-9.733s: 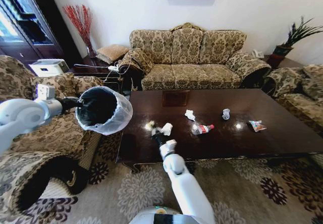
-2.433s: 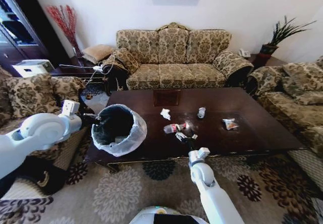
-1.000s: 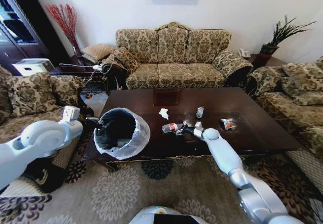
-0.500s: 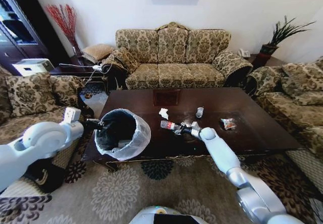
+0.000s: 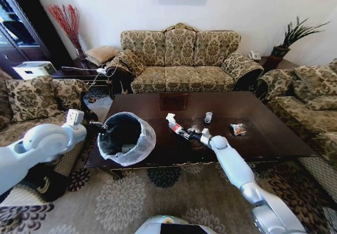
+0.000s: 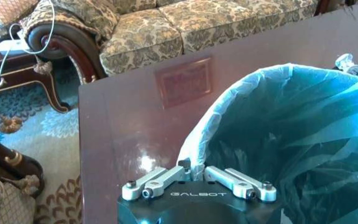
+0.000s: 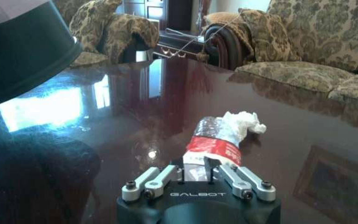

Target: Move to the front of the table and place the trash on the table into the trash bin.

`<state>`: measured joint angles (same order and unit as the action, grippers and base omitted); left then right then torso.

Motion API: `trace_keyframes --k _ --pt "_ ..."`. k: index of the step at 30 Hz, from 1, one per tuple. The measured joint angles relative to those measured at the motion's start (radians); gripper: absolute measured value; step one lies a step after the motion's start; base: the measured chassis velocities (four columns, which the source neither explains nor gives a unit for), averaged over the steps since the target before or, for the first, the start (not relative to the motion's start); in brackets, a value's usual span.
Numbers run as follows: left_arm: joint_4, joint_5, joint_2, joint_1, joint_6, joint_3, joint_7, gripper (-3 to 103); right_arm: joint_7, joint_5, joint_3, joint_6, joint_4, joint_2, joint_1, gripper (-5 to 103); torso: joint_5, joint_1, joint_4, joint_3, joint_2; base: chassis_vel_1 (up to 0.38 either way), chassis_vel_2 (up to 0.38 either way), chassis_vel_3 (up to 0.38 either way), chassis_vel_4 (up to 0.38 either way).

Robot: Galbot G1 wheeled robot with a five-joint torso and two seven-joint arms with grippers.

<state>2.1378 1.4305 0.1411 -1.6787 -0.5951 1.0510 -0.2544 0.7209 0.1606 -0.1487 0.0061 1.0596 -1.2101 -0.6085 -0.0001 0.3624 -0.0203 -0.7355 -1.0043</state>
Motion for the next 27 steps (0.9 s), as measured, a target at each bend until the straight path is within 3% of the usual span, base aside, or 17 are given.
trace_keyframes --k 6,12,13,15,16,20,23,25,27 --pt "0.007 0.001 0.002 -0.002 -0.002 0.0 -0.006 0 -0.052 0.035 -0.008 0.014 0.02 0.006 -0.023 3 0.0002 0.0 0.0 0.0 0.0 0.0 0.0 0.0 0.0" --pt "0.007 0.001 -0.003 -0.002 -0.002 0.001 -0.007 0 -0.126 0.137 0.0 0.002 0.075 0.009 -0.032 -1 0.0001 0.0 -0.0001 0.0 0.0 0.0 0.0 0.0 0.0" --pt "0.007 0.001 -0.005 -0.002 -0.002 0.001 -0.008 0 -0.129 0.153 0.003 -0.009 0.088 0.009 -0.032 10 0.0 0.0 -0.0001 0.0 0.0 0.0 0.0 0.0 0.0" --pt "0.008 0.001 -0.007 -0.001 -0.002 0.001 -0.008 0 -0.129 0.163 0.005 -0.014 0.092 0.008 -0.032 10 0.0 0.0 -0.0001 0.0 0.0 0.0 0.0 0.0 0.0" --pt "0.008 0.001 -0.008 -0.001 -0.002 0.001 -0.009 0 -0.129 0.172 0.008 -0.019 0.095 0.004 -0.032 20 0.0 0.0 0.0 0.0 0.0 0.0 0.0 0.0 0.0" --pt "0.008 0.001 -0.009 -0.001 -0.002 0.001 -0.009 0 -0.136 0.167 0.013 -0.028 0.095 -0.009 -0.032 31 0.0002 0.0 0.0 0.0 0.0 0.0 0.0 0.0 0.0" --pt "0.008 0.001 -0.008 -0.002 -0.002 0.001 -0.009 0 -0.177 0.148 0.017 -0.047 0.088 -0.025 -0.032 47 0.0001 0.0 -0.0001 0.0 0.0 0.0 0.0 0.0 0.0" --pt "0.008 0.001 -0.007 -0.002 -0.002 0.001 -0.009 0 -0.19 0.143 0.018 -0.051 0.085 -0.028 -0.031 47 0.0 0.0 -0.0001 0.0 0.0 0.0 0.0 0.0 0.0" --pt "0.008 0.0 -0.007 -0.002 -0.002 0.0 -0.009 0 -0.214 0.127 0.019 -0.058 0.073 -0.037 -0.027 58 0.0 0.0 0.0 0.0 0.0 0.0 0.0 0.0 0.0"
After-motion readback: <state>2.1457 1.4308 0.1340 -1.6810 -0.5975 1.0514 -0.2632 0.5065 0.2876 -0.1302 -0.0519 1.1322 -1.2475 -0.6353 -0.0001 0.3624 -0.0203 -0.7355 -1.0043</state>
